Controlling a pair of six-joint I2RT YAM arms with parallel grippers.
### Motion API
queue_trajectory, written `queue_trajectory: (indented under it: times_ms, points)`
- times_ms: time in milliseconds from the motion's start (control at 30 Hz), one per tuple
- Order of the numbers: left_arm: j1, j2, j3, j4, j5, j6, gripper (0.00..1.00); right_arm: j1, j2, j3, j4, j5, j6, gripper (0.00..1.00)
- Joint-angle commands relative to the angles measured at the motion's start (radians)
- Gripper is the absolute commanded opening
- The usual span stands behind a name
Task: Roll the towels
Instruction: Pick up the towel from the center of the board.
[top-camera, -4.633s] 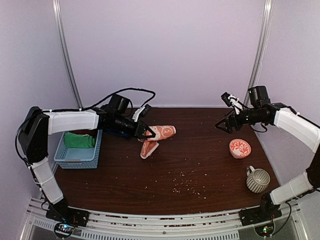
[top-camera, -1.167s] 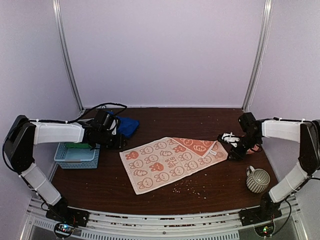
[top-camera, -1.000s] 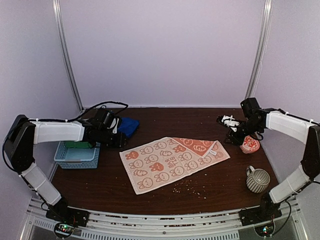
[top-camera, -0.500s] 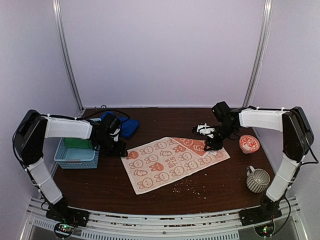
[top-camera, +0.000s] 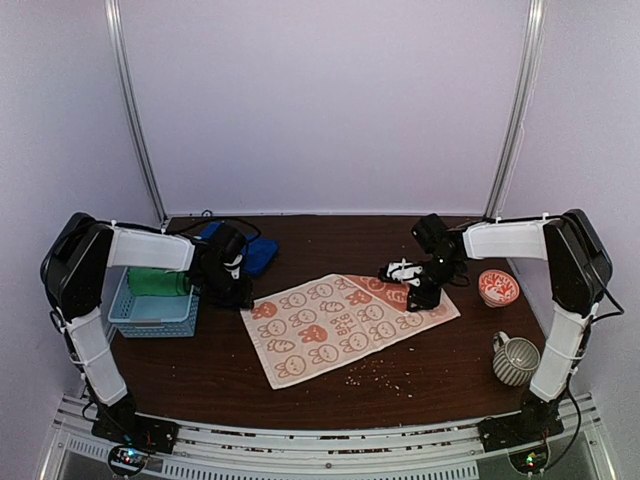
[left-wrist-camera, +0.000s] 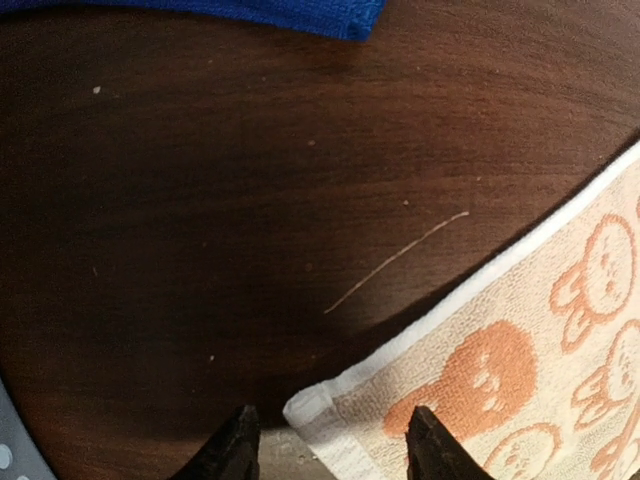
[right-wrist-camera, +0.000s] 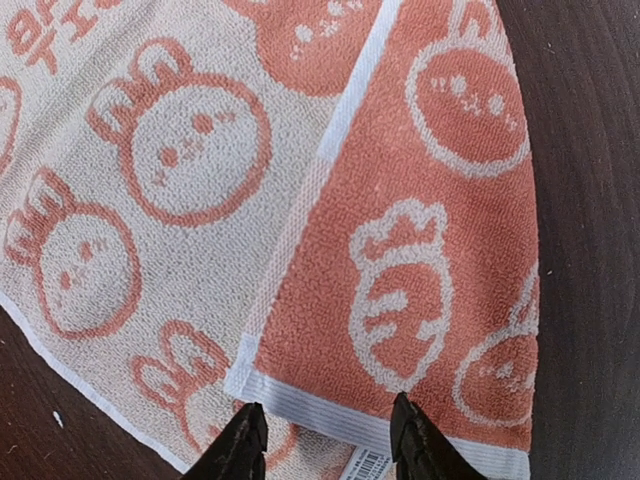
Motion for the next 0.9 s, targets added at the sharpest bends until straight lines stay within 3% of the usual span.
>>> queue_trajectory:
  times_ms: [0,133,633,867]
  points:
    - [0.007,0.034,0.03,0.026,0.012,0.014,0.49,0.001,0.007,0.022,-0.022,-0.013,0.008,0.44]
    - [0.008,0.044,0.03,0.031,0.015,0.017,0.45,0.004,0.012,0.028,-0.048,-0.073,0.003,0.46]
    - [0.008,0.043,0.008,0.061,0.034,0.022,0.28,0.014,0.087,0.047,0.002,-0.067,0.085,0.46]
    - [0.007,0.033,0.014,0.059,0.034,0.036,0.21,0.012,0.072,0.066,0.061,-0.014,0.161,0.31]
